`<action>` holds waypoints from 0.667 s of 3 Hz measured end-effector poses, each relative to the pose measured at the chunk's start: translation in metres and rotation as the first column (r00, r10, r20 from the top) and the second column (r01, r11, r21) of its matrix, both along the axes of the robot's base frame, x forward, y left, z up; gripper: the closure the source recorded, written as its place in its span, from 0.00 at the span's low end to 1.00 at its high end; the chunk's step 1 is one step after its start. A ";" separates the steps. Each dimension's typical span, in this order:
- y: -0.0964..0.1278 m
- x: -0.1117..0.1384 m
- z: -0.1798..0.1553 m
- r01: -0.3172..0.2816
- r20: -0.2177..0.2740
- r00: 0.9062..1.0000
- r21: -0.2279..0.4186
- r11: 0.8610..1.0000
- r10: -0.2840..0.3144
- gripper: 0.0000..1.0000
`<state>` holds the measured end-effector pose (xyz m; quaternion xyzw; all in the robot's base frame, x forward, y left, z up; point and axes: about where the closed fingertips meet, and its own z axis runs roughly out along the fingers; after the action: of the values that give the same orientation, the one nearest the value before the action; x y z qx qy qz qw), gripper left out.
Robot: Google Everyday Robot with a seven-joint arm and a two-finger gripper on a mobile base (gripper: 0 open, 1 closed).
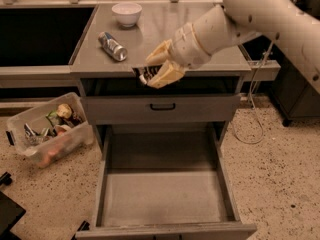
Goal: Pick rxbar chocolate from middle drawer and place on counter
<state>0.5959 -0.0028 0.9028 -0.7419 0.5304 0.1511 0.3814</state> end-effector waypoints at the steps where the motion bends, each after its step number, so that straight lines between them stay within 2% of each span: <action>1: 0.000 0.031 0.035 -0.025 0.050 0.998 -0.034 0.999 0.027 1.00; 2: -0.001 0.075 0.049 -0.004 0.072 0.997 -0.048 0.999 0.008 1.00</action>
Offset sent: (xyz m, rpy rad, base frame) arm 0.1424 -0.0135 0.0976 -0.0378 -0.1515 -0.0497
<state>0.6705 -0.0035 0.9518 -0.7575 0.5175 0.1124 0.3819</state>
